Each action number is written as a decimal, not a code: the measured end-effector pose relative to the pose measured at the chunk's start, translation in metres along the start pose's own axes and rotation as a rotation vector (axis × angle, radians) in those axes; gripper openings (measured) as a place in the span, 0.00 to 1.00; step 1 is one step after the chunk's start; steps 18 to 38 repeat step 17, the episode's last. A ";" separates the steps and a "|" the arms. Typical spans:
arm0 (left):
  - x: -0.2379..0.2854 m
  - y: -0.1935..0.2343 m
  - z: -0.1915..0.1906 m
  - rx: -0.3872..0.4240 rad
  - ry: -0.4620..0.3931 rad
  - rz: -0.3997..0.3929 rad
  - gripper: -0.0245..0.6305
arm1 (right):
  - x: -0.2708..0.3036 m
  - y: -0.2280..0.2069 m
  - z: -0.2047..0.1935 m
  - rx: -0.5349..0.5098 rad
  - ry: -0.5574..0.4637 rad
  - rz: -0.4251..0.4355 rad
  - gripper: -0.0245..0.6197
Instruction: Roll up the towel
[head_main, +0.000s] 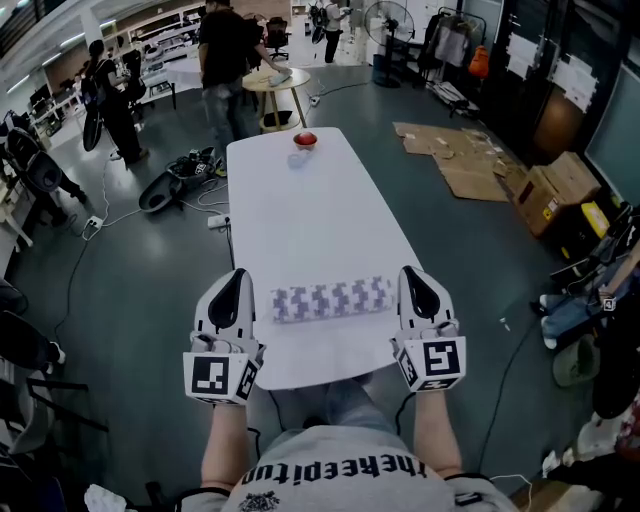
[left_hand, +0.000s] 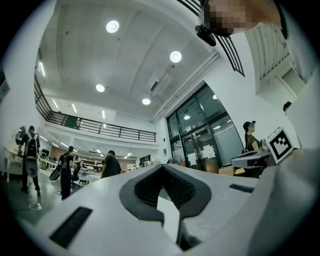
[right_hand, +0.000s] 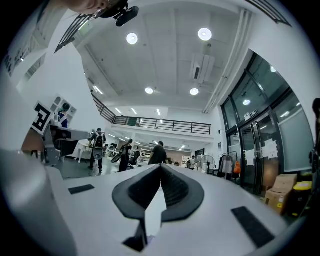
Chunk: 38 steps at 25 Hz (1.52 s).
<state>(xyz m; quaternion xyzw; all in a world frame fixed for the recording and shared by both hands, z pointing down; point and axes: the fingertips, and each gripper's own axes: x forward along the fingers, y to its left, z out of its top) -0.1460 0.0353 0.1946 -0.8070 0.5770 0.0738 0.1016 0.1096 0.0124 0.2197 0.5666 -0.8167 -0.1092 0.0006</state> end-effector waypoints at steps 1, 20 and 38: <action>0.000 0.000 0.000 -0.001 -0.002 0.000 0.04 | 0.000 0.001 0.000 -0.002 -0.002 0.001 0.04; -0.014 -0.004 0.003 -0.014 -0.012 0.005 0.04 | -0.013 0.008 0.004 -0.001 -0.013 -0.015 0.04; -0.014 -0.004 0.003 -0.014 -0.012 0.005 0.04 | -0.013 0.008 0.004 -0.001 -0.013 -0.015 0.04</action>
